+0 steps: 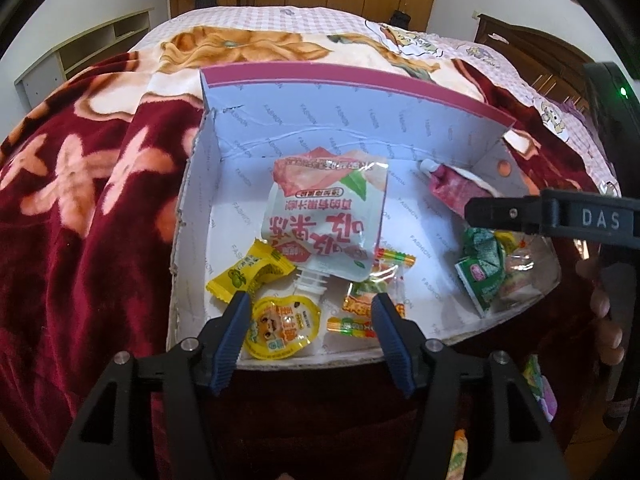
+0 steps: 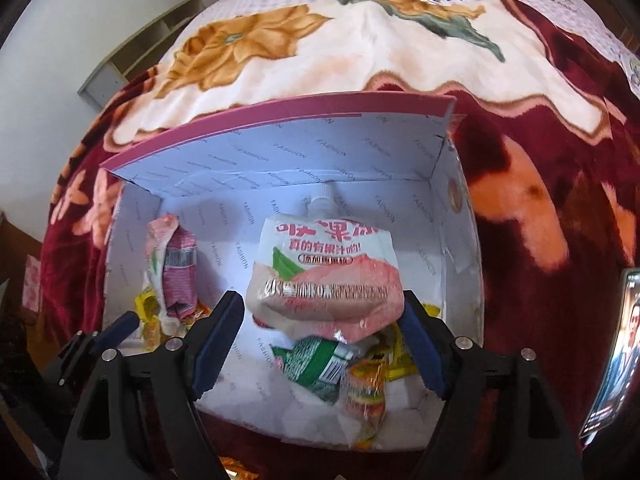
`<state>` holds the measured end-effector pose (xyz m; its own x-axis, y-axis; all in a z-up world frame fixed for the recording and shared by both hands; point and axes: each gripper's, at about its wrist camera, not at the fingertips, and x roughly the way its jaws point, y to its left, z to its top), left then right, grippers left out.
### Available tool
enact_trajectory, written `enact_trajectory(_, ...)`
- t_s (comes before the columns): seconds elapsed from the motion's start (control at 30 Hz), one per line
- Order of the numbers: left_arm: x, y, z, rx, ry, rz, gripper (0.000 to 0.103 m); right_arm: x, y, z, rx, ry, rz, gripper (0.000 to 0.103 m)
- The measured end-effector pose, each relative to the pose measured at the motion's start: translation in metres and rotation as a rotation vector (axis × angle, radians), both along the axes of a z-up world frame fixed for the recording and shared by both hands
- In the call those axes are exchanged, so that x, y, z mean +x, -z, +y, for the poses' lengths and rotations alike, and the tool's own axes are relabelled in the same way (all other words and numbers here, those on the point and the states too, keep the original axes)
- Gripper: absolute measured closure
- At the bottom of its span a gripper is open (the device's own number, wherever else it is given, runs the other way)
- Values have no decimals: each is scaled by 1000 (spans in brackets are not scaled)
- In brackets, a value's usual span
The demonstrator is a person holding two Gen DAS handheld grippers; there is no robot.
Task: Organize snacks
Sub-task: 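Open the left tool releasing the yellow packet while the right tool drops the peach pouch in, then withdraw both tools from the box toward the remaining snacks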
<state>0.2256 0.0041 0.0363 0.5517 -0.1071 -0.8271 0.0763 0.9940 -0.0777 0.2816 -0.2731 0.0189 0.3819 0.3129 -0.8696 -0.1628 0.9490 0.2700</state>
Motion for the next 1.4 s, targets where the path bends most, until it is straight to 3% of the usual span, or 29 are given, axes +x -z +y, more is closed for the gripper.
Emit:
enact_trajectory(0.43,-30,-27,-6,-26,26,-67,36,-49,-16,-6,94,-31,-85,23)
enact_trajectory(0.8,-65,-36,-10,-60,48,-88,36,-100,-22,-6,103,-86,-161,23)
enact_trajectory(1.07,-102,-35,-11,-92,61,-109,36,-137,-11,-7,121,-106,-135,23)
enact_trajectory(1.4,-129,-24,-23,-56,103,-92,36,-170,3,-9,130,-154,-114,23)
